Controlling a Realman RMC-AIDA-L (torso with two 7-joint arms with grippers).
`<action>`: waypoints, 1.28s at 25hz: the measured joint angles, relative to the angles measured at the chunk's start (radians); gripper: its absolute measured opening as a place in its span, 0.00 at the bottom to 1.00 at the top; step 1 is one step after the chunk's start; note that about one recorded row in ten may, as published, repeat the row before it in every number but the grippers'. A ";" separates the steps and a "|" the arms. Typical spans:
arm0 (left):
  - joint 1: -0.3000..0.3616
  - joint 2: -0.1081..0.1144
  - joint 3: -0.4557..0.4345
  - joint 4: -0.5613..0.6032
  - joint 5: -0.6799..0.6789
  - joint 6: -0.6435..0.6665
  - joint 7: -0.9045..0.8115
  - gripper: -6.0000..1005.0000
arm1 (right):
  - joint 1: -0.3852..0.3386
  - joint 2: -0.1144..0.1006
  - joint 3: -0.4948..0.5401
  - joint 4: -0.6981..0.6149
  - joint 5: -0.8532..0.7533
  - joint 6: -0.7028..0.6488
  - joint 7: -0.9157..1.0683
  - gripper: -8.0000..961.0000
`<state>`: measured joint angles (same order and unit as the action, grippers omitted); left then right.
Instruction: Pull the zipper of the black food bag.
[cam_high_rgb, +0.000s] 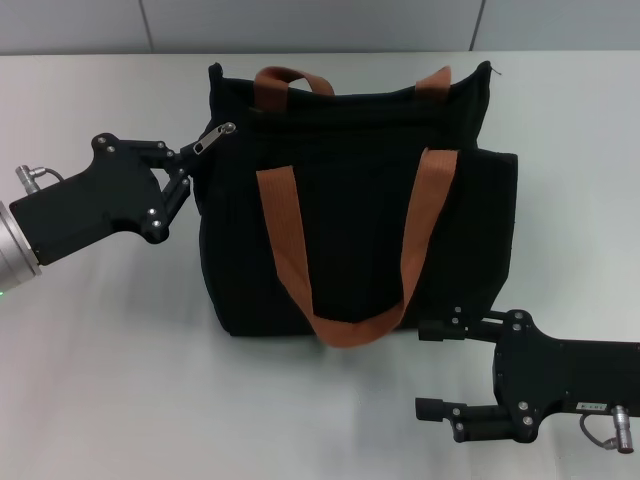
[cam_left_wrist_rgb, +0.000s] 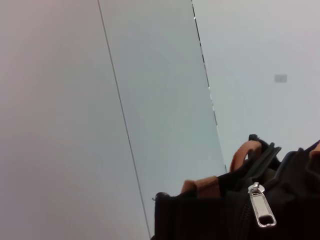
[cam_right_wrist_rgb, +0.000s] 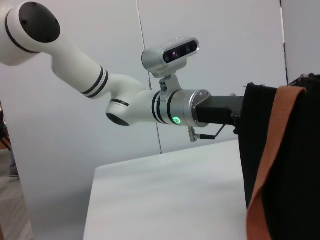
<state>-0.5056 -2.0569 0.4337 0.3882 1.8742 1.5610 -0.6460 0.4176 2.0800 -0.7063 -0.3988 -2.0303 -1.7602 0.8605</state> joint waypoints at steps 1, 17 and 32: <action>0.002 0.000 0.000 0.000 0.000 0.007 0.000 0.02 | 0.003 0.000 0.001 0.002 0.002 -0.007 0.000 0.80; 0.039 -0.008 -0.001 0.014 -0.048 0.045 0.019 0.02 | 0.027 0.000 0.147 0.023 0.022 -0.196 0.131 0.80; 0.059 -0.011 0.006 0.003 -0.092 0.091 0.080 0.02 | 0.248 -0.013 0.176 -0.065 0.191 -0.173 0.943 0.80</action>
<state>-0.4463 -2.0678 0.4400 0.3912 1.7819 1.6523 -0.5659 0.6660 2.0669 -0.5308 -0.4640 -1.8395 -1.9329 1.8034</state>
